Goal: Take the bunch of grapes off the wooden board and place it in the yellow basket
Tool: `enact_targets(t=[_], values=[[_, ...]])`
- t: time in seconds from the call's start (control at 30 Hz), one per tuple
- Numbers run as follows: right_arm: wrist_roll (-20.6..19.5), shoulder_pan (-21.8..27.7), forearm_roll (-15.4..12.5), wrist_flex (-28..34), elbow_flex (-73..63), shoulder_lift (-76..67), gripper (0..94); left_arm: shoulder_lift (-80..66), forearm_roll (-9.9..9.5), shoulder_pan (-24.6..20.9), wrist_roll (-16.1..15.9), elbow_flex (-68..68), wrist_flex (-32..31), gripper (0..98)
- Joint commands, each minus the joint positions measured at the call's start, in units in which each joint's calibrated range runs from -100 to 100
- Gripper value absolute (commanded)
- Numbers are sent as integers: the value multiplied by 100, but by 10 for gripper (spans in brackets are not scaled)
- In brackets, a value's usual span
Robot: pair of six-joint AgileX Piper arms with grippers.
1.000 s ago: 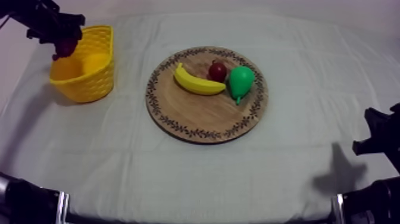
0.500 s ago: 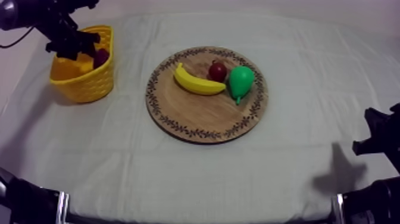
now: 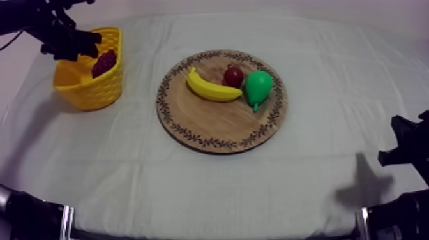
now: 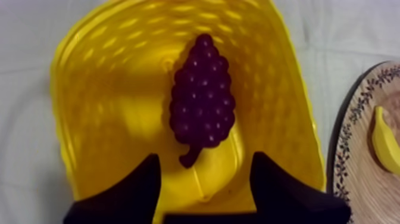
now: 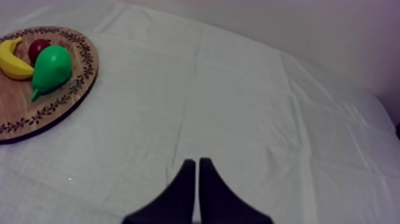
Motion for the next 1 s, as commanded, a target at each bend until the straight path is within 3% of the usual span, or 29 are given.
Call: enact_targets(t=[0.0, 0.47, 0.97], values=[[7, 0, -1, -2, -1, 2, 3, -657, -8, -5, -26, 463, -144, 523], [7, 0, -1, -2, -1, 2, 3, -3942, -86, -293, -60, 3975, -1288, 87], [7, 0, -1, -2, -1, 2, 3, -7129, -123, -381, -6, 6033, -1343, 6]])
